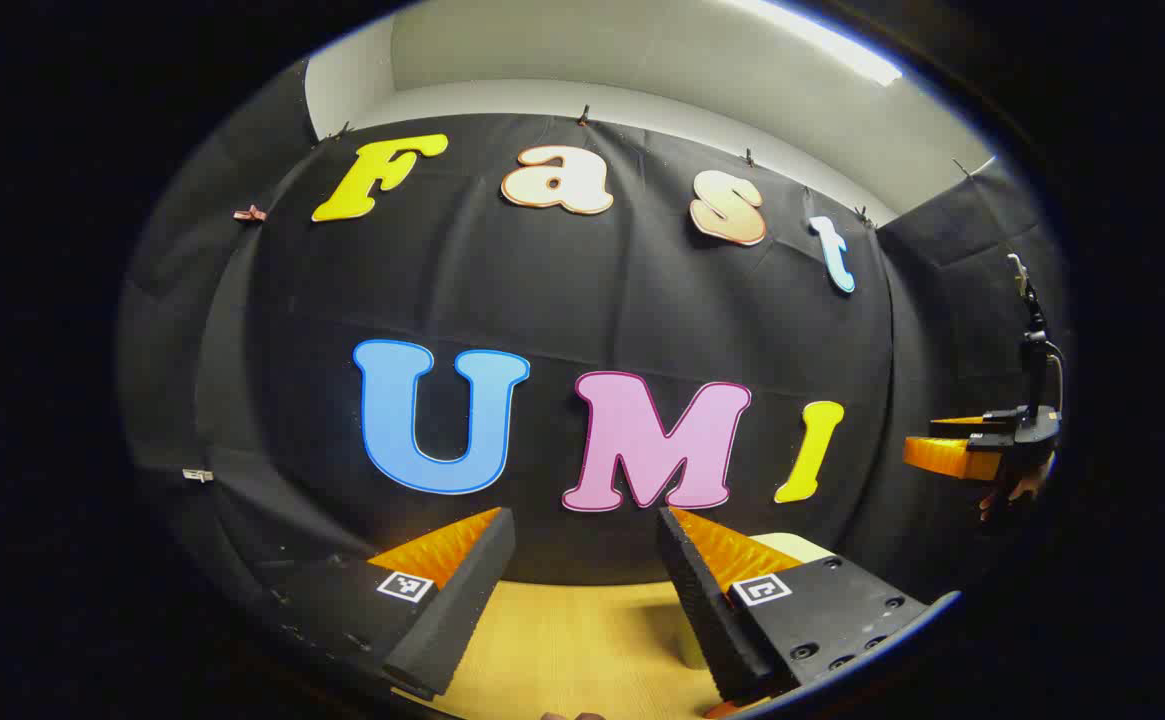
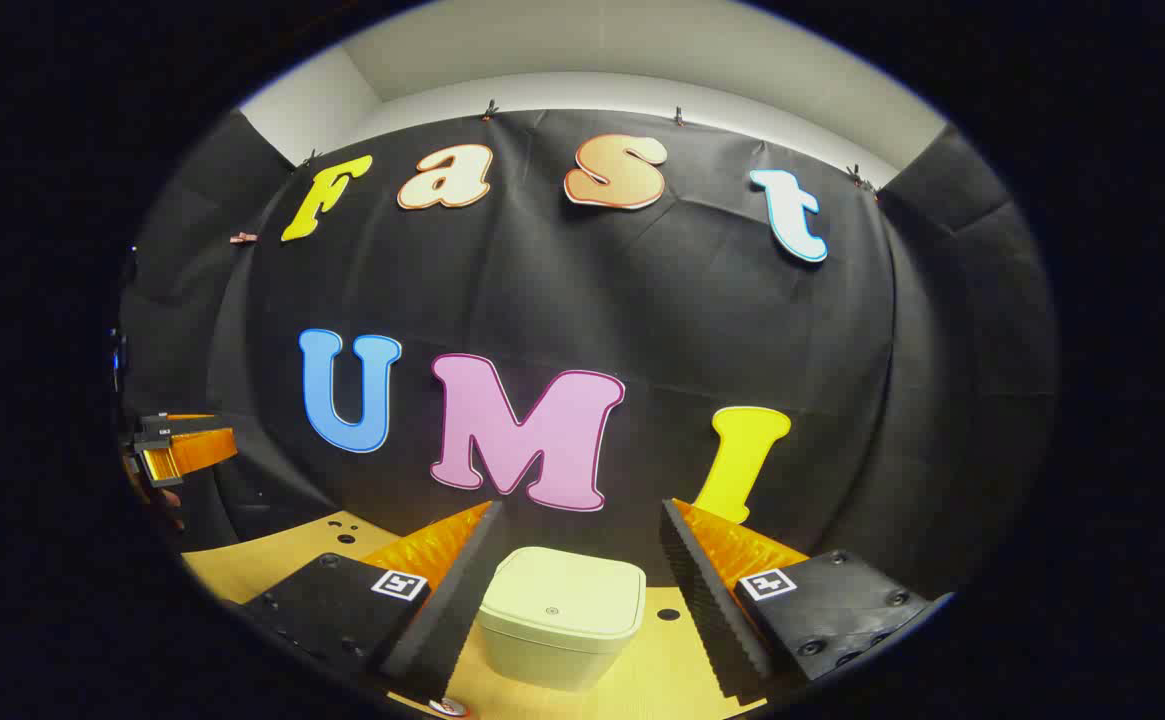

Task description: Press the lid of the desktop garbage bin to open it, pick up the crumpled paper on the desktop and throw it into the bin, then pick up the pop can on the desktop and drop it into the bin, and finally close the garbage bin lid.

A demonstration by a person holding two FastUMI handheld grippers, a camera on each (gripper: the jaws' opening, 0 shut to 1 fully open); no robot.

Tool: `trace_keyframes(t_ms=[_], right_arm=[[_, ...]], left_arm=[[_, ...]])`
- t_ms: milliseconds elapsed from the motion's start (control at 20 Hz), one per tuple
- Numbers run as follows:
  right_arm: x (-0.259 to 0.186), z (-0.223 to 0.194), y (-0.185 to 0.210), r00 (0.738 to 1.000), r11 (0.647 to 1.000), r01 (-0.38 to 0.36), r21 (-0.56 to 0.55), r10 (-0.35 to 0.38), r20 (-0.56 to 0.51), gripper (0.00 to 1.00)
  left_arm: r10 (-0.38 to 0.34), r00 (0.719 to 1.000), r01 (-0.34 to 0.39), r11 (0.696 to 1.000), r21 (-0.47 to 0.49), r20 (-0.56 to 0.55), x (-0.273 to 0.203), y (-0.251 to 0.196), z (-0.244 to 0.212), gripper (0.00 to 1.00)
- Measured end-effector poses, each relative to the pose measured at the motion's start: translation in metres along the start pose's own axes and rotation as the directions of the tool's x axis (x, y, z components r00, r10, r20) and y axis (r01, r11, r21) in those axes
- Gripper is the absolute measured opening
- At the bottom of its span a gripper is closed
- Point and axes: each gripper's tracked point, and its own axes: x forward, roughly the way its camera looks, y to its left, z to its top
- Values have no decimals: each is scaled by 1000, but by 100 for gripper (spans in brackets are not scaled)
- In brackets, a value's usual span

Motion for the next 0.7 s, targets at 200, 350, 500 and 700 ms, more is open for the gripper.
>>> trace_keyframes(t_ms=[200,350,500,700], right_arm=[[5,1,-4,1000,1000,5,-14,-4,24,96],[8,-6,-5,1000,1000,-9,-18,9,9,97],[11,-7,-10,1000,1000,-12,-3,12,11,97],[14,-9,-19,1000,1000,-10,8,10,12,96]], left_arm=[[37,999,-37,999,-4,-9,2,11,-9,93],[62,998,-63,998,-19,-18,7,17,-12,93],[77,997,-77,997,-17,-17,12,17,-12,93],[84,996,-84,996,-6,-12,17,11,-8,93]])
